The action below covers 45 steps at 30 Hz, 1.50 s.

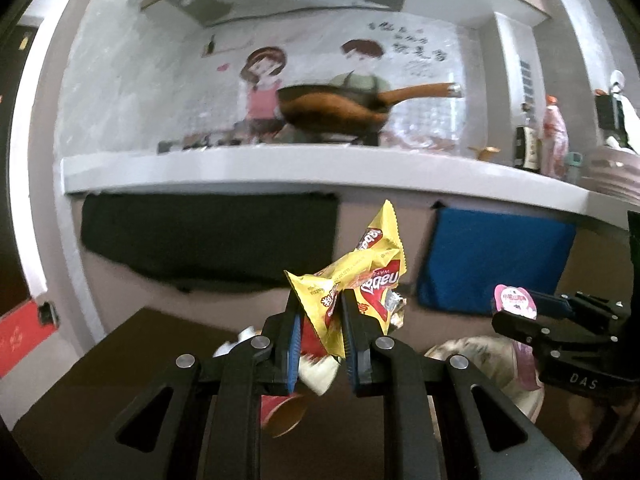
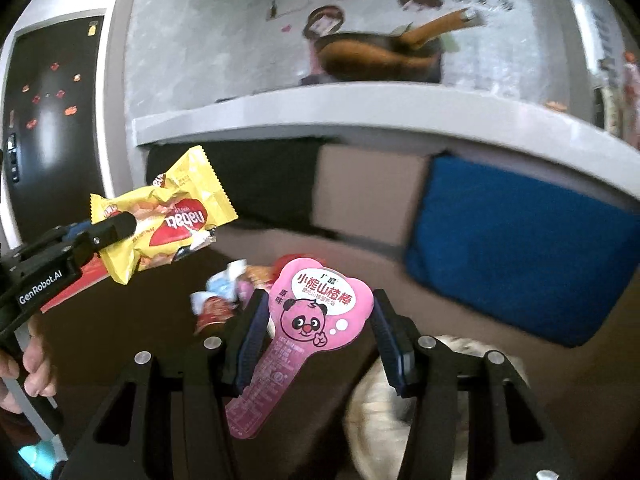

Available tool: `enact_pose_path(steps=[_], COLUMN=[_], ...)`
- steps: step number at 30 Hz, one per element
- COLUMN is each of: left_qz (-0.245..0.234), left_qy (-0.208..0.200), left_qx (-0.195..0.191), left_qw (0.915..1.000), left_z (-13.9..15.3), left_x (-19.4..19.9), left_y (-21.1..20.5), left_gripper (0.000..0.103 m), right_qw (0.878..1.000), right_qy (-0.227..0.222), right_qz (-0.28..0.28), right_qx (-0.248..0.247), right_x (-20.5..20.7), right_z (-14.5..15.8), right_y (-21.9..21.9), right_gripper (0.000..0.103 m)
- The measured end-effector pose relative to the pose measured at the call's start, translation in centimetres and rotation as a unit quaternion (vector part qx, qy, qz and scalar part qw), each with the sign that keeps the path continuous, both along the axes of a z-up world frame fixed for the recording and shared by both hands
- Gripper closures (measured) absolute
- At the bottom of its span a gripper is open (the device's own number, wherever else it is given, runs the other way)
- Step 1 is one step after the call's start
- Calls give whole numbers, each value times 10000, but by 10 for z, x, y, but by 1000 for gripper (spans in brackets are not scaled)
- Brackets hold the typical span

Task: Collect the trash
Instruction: 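Carry snack bag and pink wrapper over the bin and open both grippers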

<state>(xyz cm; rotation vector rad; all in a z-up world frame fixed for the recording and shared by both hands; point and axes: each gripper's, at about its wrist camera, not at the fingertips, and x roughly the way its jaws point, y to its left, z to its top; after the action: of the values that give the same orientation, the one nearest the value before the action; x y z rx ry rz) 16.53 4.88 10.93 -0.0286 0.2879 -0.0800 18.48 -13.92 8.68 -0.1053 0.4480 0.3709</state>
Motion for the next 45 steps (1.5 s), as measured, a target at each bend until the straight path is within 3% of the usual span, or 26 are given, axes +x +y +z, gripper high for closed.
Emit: enact_pose_path(steps=[10, 17, 33, 45], left_qz=[-443, -781, -1243, -1241], left_qy=[-64, 282, 1061, 1509], left_qx=[120, 13, -10, -8], left_qw=[9989, 9965, 9866, 9807], left_z=[22, 5, -66, -100], left_x=[17, 32, 77, 101], left_y=[-63, -95, -149, -157], left_gripper=[84, 84, 84, 84], right_qw=[9985, 9971, 9940, 9910], right_qy=[-325, -356, 62, 525], right_qz=[-442, -667, -1070, -1211], right_qx=[40, 52, 208, 233], right_x=[3, 9, 28, 49], right_z=[27, 26, -26, -72], right_y=[-62, -87, -132, -145], right_gripper=[55, 55, 55, 55])
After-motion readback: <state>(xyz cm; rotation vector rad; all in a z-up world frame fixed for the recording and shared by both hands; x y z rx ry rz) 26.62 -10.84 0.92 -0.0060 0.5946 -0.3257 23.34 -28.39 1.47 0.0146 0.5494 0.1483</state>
